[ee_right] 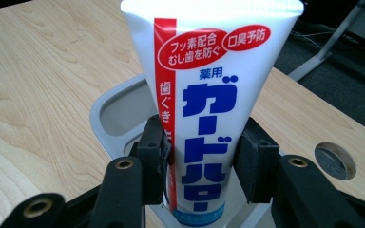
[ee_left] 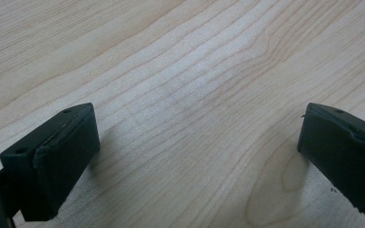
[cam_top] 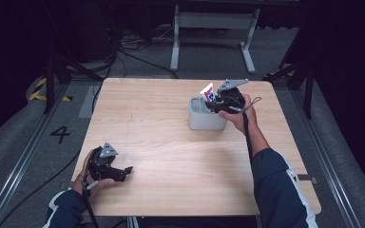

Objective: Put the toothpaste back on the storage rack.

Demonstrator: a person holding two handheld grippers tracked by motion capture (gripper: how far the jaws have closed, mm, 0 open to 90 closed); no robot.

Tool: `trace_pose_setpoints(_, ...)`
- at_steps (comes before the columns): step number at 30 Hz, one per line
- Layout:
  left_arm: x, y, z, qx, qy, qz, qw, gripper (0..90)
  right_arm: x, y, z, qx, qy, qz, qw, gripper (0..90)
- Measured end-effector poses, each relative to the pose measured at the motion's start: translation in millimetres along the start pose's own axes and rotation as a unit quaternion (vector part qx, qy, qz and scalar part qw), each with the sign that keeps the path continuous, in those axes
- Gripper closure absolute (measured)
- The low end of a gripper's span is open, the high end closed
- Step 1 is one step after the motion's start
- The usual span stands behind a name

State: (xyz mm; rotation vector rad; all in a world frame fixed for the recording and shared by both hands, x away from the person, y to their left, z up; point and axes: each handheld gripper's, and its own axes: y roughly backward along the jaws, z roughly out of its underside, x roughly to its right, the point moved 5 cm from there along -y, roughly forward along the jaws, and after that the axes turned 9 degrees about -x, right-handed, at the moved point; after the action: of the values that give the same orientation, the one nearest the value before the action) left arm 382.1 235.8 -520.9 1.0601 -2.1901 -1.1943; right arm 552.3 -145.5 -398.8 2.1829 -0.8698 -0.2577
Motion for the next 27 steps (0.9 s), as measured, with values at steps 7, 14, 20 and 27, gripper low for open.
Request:
trace_pose_setpoints(7,0.0,0.1,0.0,0.0,0.0,0.0,1.0,0.5,1.5,-2.3,5.6,-0.022,0.004,-0.003,0.9998,59.8)
trace_pose_setpoints(14,0.0,0.1,0.0,0.0,0.0,0.0,1.0,0.6,1.8,-1.3,7.0,-0.018,0.002,-0.007,0.9998,59.3)
trace_pose_setpoints(20,0.0,0.0,0.0,0.0,0.0,0.0,1.0,0.6,1.6,0.4,7.7,-0.021,0.005,-0.005,0.9998,58.2)
trace_pose_setpoints(27,0.0,0.0,0.0,0.0,0.0,0.0,1.0,0.6,0.2,-0.8,9.0,-0.025,0.001,-0.006,0.9997,54.2)
